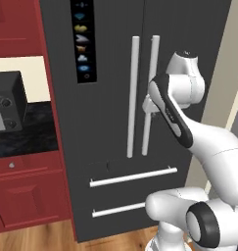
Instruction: Retrieve a lemon from the fridge and place it on the cutting board with the fish.
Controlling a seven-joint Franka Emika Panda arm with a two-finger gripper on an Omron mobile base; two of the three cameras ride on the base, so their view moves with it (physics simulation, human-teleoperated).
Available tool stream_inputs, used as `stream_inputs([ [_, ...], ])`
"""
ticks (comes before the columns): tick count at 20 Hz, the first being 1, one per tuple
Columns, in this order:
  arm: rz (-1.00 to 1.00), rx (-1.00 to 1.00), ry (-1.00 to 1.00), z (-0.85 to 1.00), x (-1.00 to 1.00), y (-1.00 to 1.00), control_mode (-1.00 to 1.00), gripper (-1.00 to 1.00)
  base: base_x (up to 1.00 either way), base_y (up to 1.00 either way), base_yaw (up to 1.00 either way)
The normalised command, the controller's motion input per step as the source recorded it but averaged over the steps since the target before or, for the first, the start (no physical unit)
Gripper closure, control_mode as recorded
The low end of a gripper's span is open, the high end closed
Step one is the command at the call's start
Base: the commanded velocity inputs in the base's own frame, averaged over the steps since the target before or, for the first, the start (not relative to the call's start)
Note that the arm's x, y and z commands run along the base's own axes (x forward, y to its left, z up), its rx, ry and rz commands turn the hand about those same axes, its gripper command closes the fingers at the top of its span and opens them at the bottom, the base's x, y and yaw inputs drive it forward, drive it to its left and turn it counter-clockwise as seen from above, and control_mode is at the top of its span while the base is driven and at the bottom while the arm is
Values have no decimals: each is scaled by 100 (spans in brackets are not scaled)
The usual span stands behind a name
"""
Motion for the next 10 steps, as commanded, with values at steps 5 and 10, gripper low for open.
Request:
stream_inputs([
  [5, 0, 0, 0, 0, 0, 0, 100, -100, 6, -10, 0],
  [10, 0, 0, 0, 0, 15, 0, -100, -100, 7, 1, 0],
])
